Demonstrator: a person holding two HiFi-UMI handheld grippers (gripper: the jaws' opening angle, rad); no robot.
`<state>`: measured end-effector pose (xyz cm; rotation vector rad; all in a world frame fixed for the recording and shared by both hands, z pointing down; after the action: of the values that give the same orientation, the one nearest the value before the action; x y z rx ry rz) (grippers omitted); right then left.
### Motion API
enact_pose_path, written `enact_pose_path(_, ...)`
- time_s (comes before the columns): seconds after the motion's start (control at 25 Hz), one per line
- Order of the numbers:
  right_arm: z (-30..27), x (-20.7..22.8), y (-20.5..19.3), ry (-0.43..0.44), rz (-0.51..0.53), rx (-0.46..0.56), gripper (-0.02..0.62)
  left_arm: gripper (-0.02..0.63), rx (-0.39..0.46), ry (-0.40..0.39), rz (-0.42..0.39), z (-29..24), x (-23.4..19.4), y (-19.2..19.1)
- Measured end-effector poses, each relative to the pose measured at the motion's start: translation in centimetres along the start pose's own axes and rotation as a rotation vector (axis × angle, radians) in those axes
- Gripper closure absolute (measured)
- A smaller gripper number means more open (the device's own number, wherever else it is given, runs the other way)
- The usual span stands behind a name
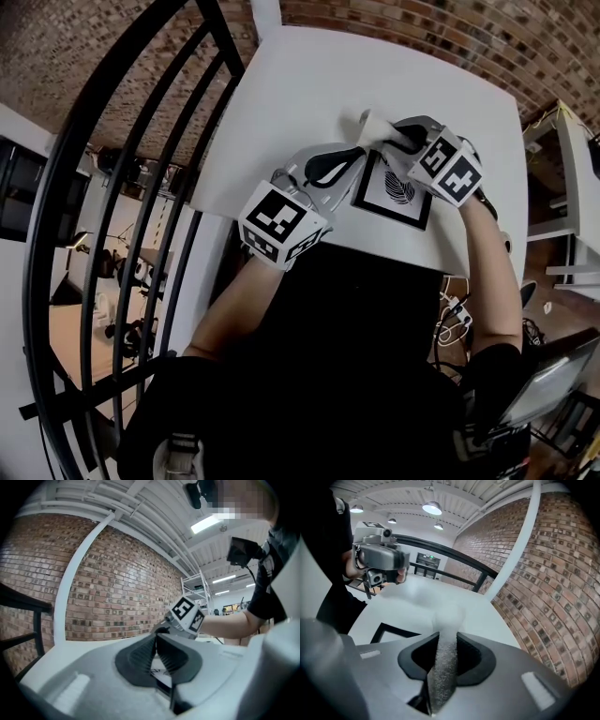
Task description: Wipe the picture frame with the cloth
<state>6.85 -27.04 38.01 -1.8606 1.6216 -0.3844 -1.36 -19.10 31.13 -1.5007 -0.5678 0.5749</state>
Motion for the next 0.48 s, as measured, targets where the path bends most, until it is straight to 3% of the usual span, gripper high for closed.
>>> enact_pose_path(0.48,1.4,-11.5,2.8,0.168,0.152,0.019,0.502,0.598,0.004,0.054,0.003,0.4,-1.9,0.2)
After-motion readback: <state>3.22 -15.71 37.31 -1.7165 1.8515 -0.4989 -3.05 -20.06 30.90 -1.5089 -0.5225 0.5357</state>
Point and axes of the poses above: the fingertips, and each gripper's own axes: z backward along the fingers, x to its right, y out of its top, the point moved 3 cm from there along z, backward along the fingers, and after that the axes turned 14 degrees about y, right-handed, at the moved point
